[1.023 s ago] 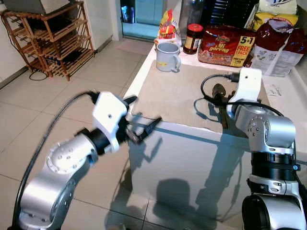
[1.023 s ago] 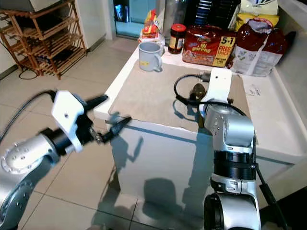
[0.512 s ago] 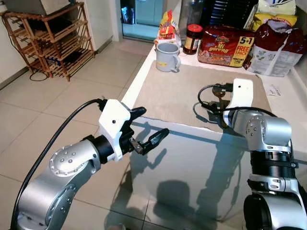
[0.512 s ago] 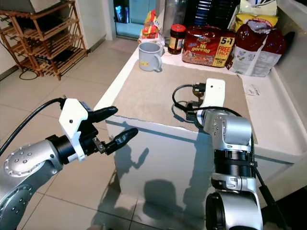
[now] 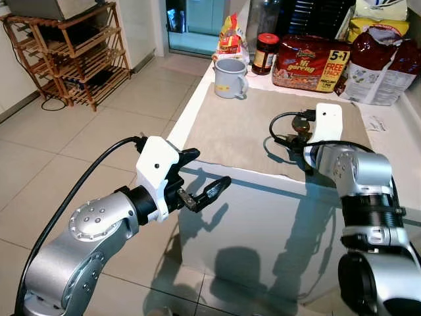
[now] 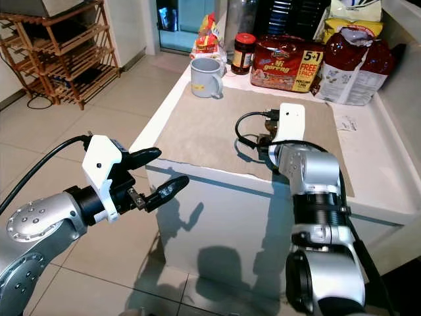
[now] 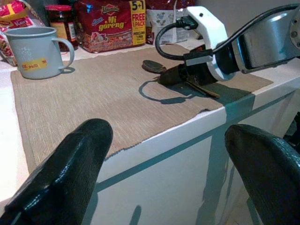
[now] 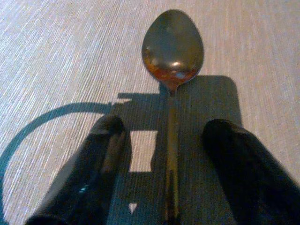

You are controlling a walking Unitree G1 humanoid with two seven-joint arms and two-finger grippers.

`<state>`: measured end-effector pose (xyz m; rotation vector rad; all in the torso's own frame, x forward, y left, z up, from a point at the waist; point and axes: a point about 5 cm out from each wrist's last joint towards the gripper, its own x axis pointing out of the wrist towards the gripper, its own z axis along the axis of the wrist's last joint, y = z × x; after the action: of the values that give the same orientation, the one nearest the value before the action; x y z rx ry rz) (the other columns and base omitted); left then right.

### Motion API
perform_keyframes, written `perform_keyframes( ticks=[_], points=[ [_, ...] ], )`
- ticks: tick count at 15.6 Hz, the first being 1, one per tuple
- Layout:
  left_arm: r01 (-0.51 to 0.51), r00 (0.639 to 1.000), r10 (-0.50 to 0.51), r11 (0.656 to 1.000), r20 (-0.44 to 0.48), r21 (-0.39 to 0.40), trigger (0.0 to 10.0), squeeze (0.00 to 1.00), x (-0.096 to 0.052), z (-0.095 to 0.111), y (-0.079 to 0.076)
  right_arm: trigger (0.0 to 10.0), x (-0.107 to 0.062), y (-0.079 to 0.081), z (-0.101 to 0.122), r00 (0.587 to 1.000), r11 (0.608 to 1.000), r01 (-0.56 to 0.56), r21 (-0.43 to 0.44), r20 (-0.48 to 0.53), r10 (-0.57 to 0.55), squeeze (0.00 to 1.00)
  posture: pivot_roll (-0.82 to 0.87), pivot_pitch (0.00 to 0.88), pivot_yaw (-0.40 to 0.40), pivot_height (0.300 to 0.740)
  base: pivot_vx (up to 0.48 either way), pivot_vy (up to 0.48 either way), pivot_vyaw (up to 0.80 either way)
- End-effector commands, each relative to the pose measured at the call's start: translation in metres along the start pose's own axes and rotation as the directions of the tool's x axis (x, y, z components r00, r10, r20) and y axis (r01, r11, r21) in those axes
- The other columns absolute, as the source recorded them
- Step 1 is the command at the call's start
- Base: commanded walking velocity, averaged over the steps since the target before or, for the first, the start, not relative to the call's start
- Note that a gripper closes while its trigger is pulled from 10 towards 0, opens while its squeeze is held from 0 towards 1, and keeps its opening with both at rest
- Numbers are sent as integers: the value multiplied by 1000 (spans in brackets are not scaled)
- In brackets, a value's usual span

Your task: Setting the table

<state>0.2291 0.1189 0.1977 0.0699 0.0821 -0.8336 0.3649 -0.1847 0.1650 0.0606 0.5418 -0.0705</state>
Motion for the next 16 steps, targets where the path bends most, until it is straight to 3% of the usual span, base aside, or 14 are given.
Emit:
perform_keyframes(
  ticks=[1,16],
  points=[
    [1,1000,-1,1000,8,9,10000,0,-1,5,-1,0,1,-1,4,1000,1000,-1,-11,4,1,0,91,12,-46,740,0,0,0],
    [-16,1000,16,1000,23,23,10000,0,7,7,0,0,7,-8,4,1000,1000,0,4,-26,0,0,71,17,-77,740,0,0,0]
  ],
)
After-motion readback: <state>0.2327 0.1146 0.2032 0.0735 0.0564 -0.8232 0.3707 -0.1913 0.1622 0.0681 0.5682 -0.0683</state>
